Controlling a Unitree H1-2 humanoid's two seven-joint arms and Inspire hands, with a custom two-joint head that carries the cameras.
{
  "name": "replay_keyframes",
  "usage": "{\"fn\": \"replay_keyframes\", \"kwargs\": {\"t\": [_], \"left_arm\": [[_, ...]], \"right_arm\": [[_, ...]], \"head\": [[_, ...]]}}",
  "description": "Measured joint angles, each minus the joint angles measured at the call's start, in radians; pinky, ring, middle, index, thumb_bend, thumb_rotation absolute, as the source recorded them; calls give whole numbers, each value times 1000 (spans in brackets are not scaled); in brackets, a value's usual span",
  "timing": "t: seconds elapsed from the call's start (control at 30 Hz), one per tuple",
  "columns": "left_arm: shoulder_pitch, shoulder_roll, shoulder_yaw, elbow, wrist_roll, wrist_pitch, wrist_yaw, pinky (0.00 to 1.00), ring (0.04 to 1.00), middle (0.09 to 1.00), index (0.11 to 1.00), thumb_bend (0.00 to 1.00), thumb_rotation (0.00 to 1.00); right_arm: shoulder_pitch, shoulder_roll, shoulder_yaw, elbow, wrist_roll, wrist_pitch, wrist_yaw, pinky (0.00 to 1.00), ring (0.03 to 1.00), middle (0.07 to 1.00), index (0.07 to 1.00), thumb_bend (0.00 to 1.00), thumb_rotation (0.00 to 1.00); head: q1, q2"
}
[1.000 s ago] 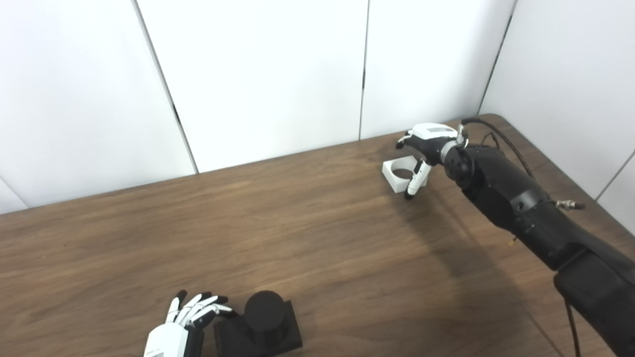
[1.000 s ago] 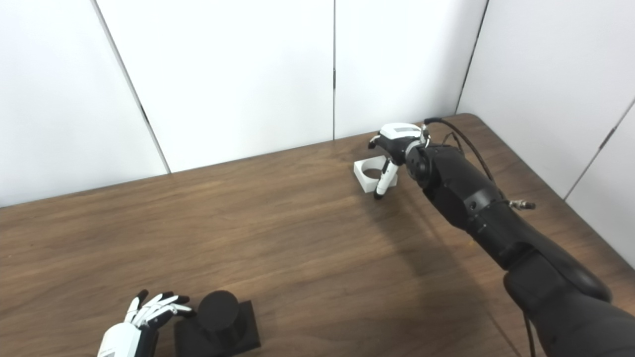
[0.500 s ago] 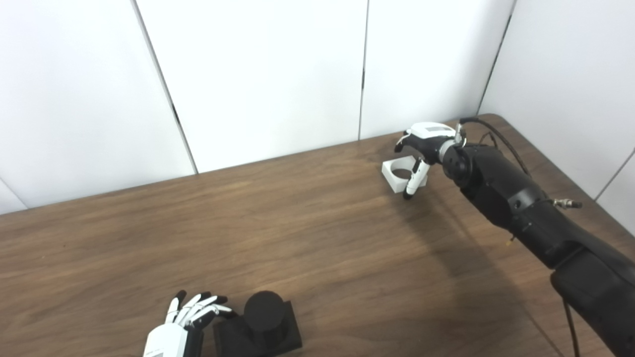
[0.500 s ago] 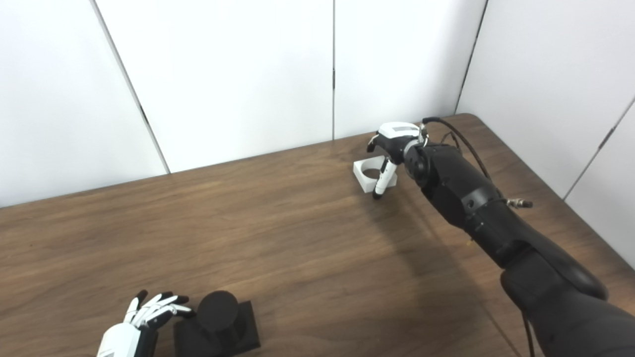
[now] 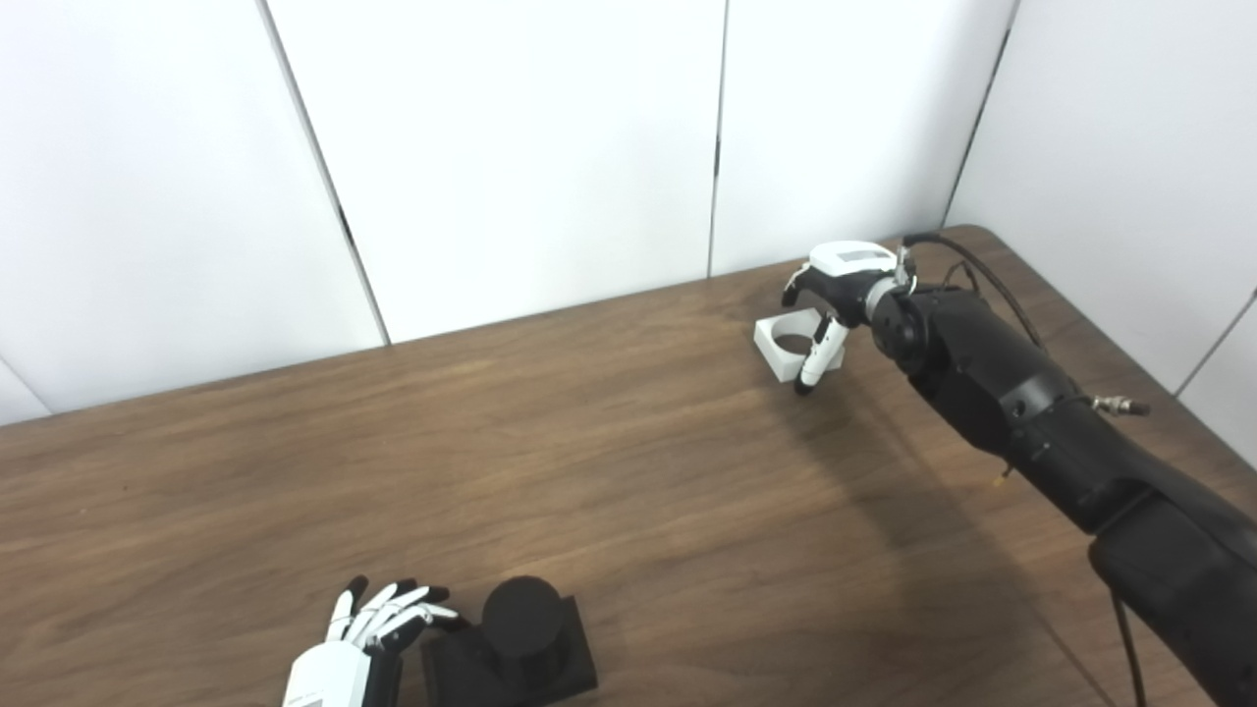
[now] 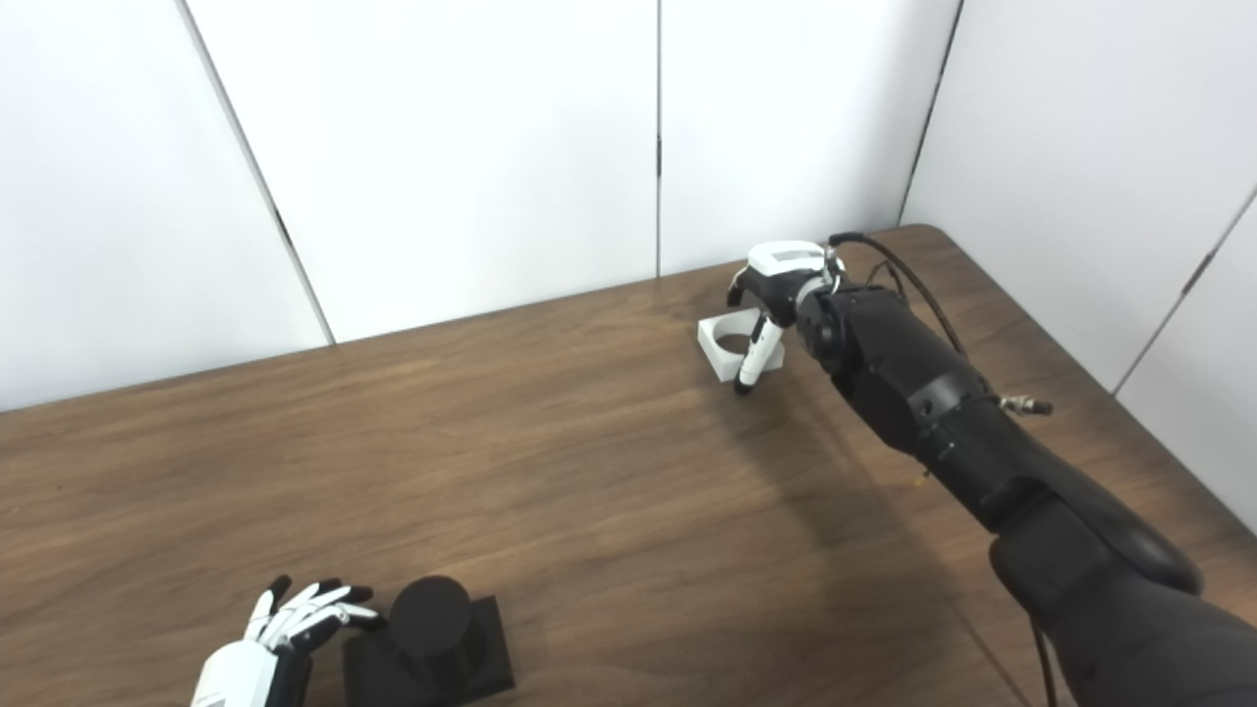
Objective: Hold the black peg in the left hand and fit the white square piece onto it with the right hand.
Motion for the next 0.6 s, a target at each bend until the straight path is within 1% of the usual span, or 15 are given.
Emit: {"fn": "replay_keyframes", "kwargs": {"t": [0.17, 0.33, 0.53, 0.6], "left_arm": [[0, 0, 0, 0, 0, 0, 0, 1000, 868, 780, 485, 521, 45], [2, -1, 0, -2, 0, 1, -3, 1000, 870, 782, 485, 521, 45], [2, -2, 0, -2, 1, 3, -8, 1000, 869, 782, 485, 521, 45], [2, -3, 0, -4, 1, 4, -9, 1000, 869, 782, 485, 521, 45]], "right_arm": [[0, 0, 0, 0, -1, -1, 0, 924, 1000, 942, 785, 870, 263], [0, 0, 1, 0, -3, -3, 0, 913, 997, 935, 766, 852, 246], [0, 0, 0, -3, -2, -15, -1, 868, 953, 893, 689, 820, 169], [0, 1, -1, -12, 0, -20, -1, 843, 930, 864, 638, 819, 138]], "head": [[0, 2], [2, 3], [5, 6], [3, 6]]}}
